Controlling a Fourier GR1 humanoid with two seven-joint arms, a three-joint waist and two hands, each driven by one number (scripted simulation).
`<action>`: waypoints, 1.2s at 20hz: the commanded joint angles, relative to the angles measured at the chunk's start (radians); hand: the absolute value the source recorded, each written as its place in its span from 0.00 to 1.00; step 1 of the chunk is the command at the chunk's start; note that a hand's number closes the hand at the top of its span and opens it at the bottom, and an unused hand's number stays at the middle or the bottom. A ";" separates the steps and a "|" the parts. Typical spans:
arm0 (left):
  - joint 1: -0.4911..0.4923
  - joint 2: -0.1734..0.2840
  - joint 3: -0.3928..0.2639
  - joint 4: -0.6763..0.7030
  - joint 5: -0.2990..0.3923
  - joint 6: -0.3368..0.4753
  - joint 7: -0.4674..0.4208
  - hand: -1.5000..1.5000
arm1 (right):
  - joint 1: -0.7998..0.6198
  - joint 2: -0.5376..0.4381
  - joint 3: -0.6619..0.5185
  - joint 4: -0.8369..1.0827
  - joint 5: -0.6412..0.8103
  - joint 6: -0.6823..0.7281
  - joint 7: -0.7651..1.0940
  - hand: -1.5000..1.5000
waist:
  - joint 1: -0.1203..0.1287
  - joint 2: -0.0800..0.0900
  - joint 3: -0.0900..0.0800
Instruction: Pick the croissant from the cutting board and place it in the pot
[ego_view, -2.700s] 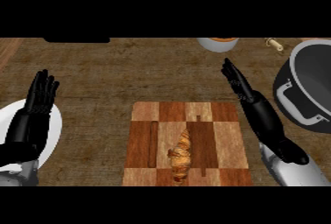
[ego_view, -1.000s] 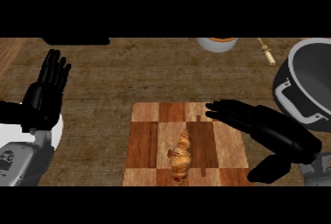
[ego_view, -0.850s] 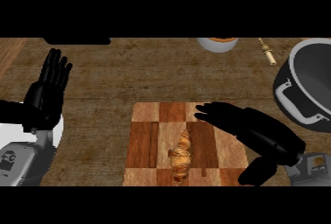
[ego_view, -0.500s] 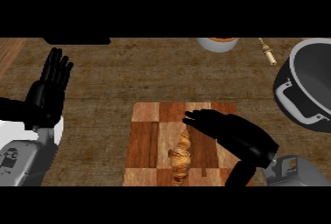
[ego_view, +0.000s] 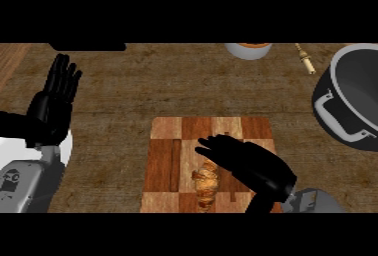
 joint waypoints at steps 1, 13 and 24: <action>0.048 -0.031 -0.015 -0.091 -0.038 0.016 0.052 0.50 | -0.007 0.072 0.004 0.037 0.080 -0.011 -0.021 0.00 | 0.003 -0.001 0.000; 0.047 -0.045 0.083 0.024 -0.041 -0.106 -0.051 0.50 | 0.052 0.170 0.001 0.156 0.263 -0.062 -0.025 0.00 | 0.000 0.000 0.000; 0.087 -0.083 0.097 -0.079 -0.079 -0.099 0.003 0.50 | -0.019 0.294 -0.023 0.349 0.346 -0.073 -0.109 0.00 | 0.001 0.000 0.000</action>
